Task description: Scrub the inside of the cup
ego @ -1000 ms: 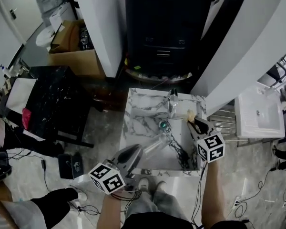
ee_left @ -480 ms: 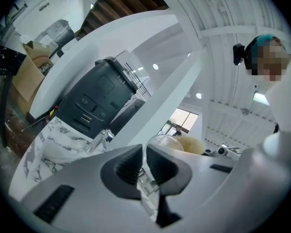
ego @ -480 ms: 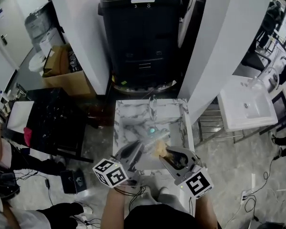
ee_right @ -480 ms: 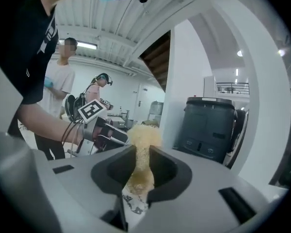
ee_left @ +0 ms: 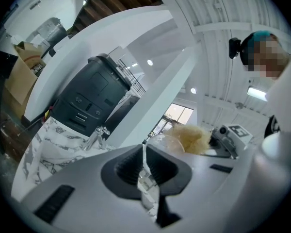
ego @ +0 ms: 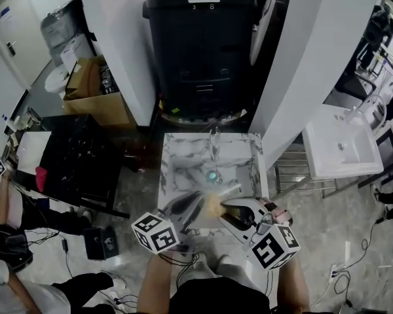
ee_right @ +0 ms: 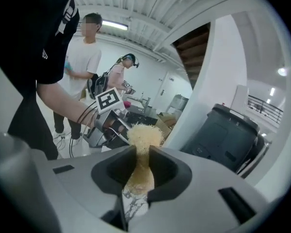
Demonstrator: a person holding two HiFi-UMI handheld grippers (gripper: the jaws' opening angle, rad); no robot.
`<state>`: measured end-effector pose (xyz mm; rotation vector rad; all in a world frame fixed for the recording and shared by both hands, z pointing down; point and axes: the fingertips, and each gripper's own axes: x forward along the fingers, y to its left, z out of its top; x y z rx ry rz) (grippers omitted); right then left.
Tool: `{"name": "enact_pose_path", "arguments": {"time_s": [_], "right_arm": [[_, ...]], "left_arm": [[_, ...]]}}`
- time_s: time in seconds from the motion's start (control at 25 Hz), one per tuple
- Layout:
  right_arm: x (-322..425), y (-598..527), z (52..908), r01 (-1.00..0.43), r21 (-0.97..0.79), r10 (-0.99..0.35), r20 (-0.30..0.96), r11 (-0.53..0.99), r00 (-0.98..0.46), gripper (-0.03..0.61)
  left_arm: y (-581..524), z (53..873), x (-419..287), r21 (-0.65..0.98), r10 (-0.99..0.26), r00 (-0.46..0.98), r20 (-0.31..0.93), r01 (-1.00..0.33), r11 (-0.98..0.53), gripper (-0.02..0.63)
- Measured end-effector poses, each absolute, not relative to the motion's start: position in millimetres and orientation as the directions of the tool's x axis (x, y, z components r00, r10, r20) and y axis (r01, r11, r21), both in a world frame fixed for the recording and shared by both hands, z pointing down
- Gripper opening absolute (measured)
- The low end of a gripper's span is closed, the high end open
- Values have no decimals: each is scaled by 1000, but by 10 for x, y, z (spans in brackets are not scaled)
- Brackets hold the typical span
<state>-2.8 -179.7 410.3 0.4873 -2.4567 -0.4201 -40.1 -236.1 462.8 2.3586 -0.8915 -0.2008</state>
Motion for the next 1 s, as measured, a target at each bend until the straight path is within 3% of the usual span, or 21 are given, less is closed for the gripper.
{"name": "enact_pose_path", "arguments": {"time_s": [0.24, 0.36, 0.68, 1.0], "right_arm": [[-193, -1836, 4007, 52, 431, -260, 632, 901, -730, 87], [-254, -1948, 3975, 121, 402, -190, 651, 907, -735, 87], [-145, -2260, 4120, 66, 194, -63, 593, 979, -803, 87], [132, -2269, 4185, -3, -54, 17, 365, 999, -931, 86]], "left_arm": [[-2198, 4576, -470, 516, -581, 811, 72, -528, -674, 28], [-2111, 4532, -467, 497, -547, 835, 53, -497, -711, 28], [-1832, 4200, -401, 478, -432, 894, -118, -330, -814, 28], [-1764, 3894, -478, 474, -357, 869, -343, -168, -865, 28]]}}
